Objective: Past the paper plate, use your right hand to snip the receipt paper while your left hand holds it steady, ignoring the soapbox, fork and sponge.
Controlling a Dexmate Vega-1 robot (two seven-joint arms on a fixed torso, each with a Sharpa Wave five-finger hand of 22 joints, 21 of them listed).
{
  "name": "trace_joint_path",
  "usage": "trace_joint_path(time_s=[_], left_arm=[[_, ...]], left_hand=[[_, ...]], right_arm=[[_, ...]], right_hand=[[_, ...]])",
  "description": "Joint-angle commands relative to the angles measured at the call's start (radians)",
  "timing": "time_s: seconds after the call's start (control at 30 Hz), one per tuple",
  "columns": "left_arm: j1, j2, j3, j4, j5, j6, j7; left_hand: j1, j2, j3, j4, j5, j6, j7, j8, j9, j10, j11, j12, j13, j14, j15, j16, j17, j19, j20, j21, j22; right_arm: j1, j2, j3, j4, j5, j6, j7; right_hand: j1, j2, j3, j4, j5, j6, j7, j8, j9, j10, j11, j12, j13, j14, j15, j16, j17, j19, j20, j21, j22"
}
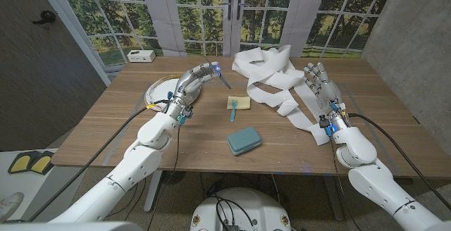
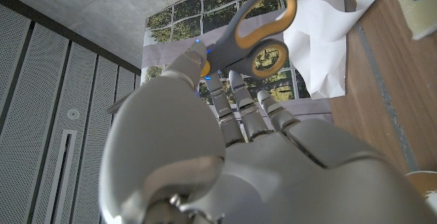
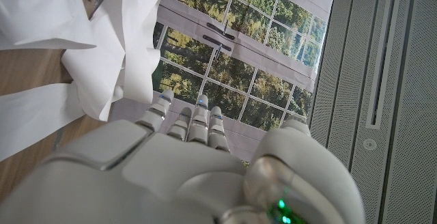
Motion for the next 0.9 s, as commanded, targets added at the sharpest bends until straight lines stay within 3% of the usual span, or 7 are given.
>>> trace_joint_path(time_s=[0.03, 0.6, 0.9], left_arm=[[-0.027, -0.016, 0.012, 0.031, -0.073, 0.016, -0.060], [-0.052, -0.031, 0.032, 0.043, -0.114, 0.028, -0.124], [-0.062, -0.039, 0.031, 0.056, -0.193, 0.049, -0.200]], left_hand=[[-0.012, 0.000, 0.026, 0.012, 0.005, 0.000, 0.009, 0.004, 0.004, 0.147, -0.136, 0.030, 0.025, 0.013, -0.179, -0.004, 0.002, 0.005, -0.007, -0.003, 0.002], [-0.012, -0.002, 0.029, 0.010, 0.004, -0.002, 0.010, 0.002, 0.013, 0.147, -0.135, 0.032, 0.019, 0.024, -0.180, -0.003, 0.003, 0.007, -0.011, -0.002, 0.001], [-0.012, -0.003, 0.029, 0.009, 0.003, 0.004, 0.009, 0.003, 0.016, 0.150, -0.135, 0.035, 0.016, 0.026, -0.181, -0.003, 0.006, 0.008, -0.011, -0.002, 0.001]], right_arm=[[0.008, 0.001, -0.005, 0.002, -0.001, -0.009, -0.001], [0.010, -0.015, -0.007, 0.007, -0.011, -0.003, 0.017], [0.004, -0.016, -0.006, -0.003, -0.018, 0.002, 0.013]], right_hand=[[0.007, -0.004, 0.005, 0.001, -0.005, 0.005, -0.001, 0.007, 0.005, 0.008, -0.001, -0.001, 0.003, -0.002, -0.005, 0.006, 0.003, 0.001, 0.007, 0.000, 0.002], [0.022, -0.005, 0.014, -0.009, -0.005, 0.006, -0.008, 0.006, 0.005, 0.007, -0.008, -0.003, 0.004, -0.002, -0.008, 0.005, 0.002, -0.003, 0.014, -0.001, 0.001], [0.030, -0.007, 0.019, -0.016, -0.005, 0.005, -0.008, 0.005, 0.005, 0.009, -0.009, -0.003, 0.004, -0.003, -0.007, 0.004, 0.001, -0.006, 0.016, -0.002, 0.002]])
